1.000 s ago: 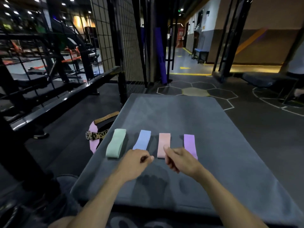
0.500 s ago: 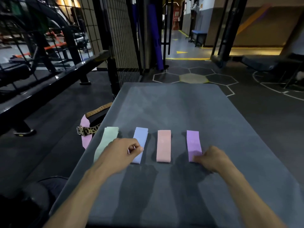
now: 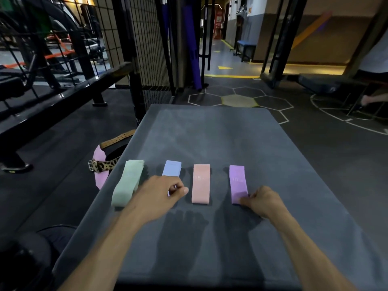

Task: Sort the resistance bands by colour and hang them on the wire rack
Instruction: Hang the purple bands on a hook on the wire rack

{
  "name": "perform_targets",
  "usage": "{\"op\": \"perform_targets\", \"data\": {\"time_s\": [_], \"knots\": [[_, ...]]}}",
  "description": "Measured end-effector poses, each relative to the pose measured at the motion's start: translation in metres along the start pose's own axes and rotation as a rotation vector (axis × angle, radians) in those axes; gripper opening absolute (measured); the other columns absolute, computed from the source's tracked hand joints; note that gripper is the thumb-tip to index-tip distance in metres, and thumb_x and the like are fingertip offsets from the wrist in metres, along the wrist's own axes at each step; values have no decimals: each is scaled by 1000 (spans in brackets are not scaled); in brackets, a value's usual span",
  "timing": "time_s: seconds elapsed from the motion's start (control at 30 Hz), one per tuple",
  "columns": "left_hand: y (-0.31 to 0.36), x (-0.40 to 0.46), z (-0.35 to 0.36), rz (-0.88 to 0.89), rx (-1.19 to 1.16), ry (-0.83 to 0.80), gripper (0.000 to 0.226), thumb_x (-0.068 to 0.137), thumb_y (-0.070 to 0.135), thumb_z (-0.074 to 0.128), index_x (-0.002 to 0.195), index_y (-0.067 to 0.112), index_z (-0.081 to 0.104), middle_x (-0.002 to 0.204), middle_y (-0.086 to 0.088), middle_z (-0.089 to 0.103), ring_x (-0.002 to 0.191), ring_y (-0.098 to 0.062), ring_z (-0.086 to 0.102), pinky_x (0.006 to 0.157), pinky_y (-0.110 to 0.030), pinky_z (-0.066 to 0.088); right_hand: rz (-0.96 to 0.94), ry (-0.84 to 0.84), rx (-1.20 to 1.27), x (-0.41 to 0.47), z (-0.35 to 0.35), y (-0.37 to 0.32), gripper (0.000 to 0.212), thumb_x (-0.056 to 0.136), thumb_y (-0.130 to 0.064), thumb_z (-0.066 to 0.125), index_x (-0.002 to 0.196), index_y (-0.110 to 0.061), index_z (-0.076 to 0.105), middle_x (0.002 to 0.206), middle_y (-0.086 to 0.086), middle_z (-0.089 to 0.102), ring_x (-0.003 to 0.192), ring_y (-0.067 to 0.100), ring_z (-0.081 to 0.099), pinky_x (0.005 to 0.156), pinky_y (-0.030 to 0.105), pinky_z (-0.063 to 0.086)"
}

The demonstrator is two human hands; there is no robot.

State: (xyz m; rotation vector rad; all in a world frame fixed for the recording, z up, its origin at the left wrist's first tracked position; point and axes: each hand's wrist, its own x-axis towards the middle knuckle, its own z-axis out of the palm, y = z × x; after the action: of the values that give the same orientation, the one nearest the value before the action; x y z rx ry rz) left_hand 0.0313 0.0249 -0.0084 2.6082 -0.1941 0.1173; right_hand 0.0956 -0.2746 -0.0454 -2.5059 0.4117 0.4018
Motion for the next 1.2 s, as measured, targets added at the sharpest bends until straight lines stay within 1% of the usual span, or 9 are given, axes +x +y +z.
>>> {"op": "perform_targets", "data": {"time_s": [0.13, 0.27, 0.37, 0.53, 0.73, 0.83, 0.93, 1.07, 1.2], "knots": [[3, -3, 1, -7, 4, -9, 19, 94, 51, 58, 79, 39, 60, 75, 19, 65, 70, -3, 60, 71, -30, 53, 12, -13, 51, 1, 2, 4, 68, 55, -65, 78, 92, -9, 70, 93, 11, 71, 80, 27, 67, 59, 27, 45], [5, -5, 3, -9, 21, -15, 19, 94, 51, 57, 80, 39, 61, 77, 22, 64, 72, -1, 59, 67, -27, 50, 6, 26, 130, -5, 2, 1, 41, 67, -47, 83, 74, -10, 68, 79, 7, 70, 72, 23, 65, 57, 27, 44], [7, -4, 4, -10, 16, -25, 18, 94, 51, 58, 80, 39, 61, 77, 21, 63, 71, 0, 58, 64, -25, 46, -2, 45, 266, -7, 3, -1, 38, 69, -32, 85, 59, -13, 54, 58, 1, 58, 57, 19, 53, 52, 27, 38], [12, -4, 6, 1, 12, -31, 20, 94, 50, 59, 85, 33, 64, 77, 20, 64, 72, 2, 58, 66, -25, 48, -59, 34, 427, -5, 4, -3, 17, 78, -22, 81, 73, -11, 70, 72, 7, 67, 63, 19, 57, 59, 27, 46], [17, -2, 6, 4, 27, -39, 18, 95, 48, 59, 87, 33, 66, 81, 20, 65, 72, 2, 58, 67, -24, 49, -161, 107, 513, -3, 4, -5, 18, 80, -22, 82, 71, -11, 70, 67, 4, 68, 63, 19, 58, 58, 29, 46], [19, -2, 6, 6, 21, -39, 19, 95, 48, 59, 87, 32, 66, 79, 20, 65, 71, 2, 58, 67, -25, 49, -259, 141, 524, -8, -1, -10, 16, 78, -23, 82, 70, -15, 71, 63, -6, 67, 59, 11, 56, 57, 25, 44], [22, -2, 5, 2, 13, -42, 19, 94, 48, 59, 87, 32, 67, 79, 20, 66, 72, 0, 58, 71, -28, 53, -348, 146, 553, -13, -6, -14, 16, 79, -25, 82, 71, -15, 72, 70, -5, 71, 66, 11, 61, 63, 28, 50], [24, 0, 5, -4, -5, -47, 18, 94, 48, 59, 88, 33, 67, 82, 19, 68, 74, -3, 59, 74, -30, 54, -435, 70, 658, -20, -13, -19, 15, 81, -12, 80, 76, -2, 69, 87, 2, 78, 89, 5, 72, 76, 24, 55], [28, 1, 2, 4, -21, -17, 16, 93, 47, 60, 87, 34, 67, 81, 20, 68, 69, 0, 58, 73, -31, 55, -543, 24, 691, -33, -25, -25, 14, 82, -10, 80, 78, -4, 68, 66, -4, 67, 60, 4, 60, 60, 16, 46]]}}
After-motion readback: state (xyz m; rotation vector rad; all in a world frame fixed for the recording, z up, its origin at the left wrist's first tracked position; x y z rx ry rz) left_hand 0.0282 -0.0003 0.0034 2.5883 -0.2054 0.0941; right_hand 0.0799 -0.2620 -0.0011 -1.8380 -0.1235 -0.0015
